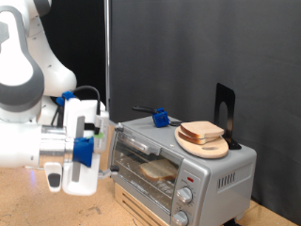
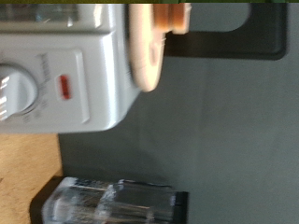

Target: Make a piece of toast with the oven

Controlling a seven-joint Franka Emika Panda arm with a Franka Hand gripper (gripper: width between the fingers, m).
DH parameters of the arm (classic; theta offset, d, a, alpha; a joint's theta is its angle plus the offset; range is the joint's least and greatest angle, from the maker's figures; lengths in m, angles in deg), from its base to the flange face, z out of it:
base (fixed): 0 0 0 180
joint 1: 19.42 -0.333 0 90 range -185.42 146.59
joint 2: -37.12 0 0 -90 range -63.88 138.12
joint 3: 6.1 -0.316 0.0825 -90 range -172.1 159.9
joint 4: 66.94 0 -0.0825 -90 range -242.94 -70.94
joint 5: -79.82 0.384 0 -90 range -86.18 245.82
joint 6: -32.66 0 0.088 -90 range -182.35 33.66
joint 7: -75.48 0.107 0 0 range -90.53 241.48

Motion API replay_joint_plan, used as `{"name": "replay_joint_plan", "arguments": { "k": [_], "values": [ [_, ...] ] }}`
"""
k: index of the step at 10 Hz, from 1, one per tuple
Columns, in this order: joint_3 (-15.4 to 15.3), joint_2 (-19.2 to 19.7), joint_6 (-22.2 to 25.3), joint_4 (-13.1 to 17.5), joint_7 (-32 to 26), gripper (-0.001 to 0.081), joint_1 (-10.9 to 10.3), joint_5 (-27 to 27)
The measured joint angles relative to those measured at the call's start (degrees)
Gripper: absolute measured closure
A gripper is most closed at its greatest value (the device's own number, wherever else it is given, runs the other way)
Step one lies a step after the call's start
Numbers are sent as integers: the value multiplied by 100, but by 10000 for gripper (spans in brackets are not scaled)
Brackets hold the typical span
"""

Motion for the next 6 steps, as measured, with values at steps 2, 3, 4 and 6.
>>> {"name": "replay_joint_plan", "arguments": {
  "k": [2,3,4,6],
  "values": [
    [39,447,-336,361,12,124,-234,-356],
    [87,668,-429,538,22,124,-352,-521],
    [122,880,-633,678,9,124,-453,-578],
    [132,1063,-739,835,-9,124,-526,-589]
  ]
}}
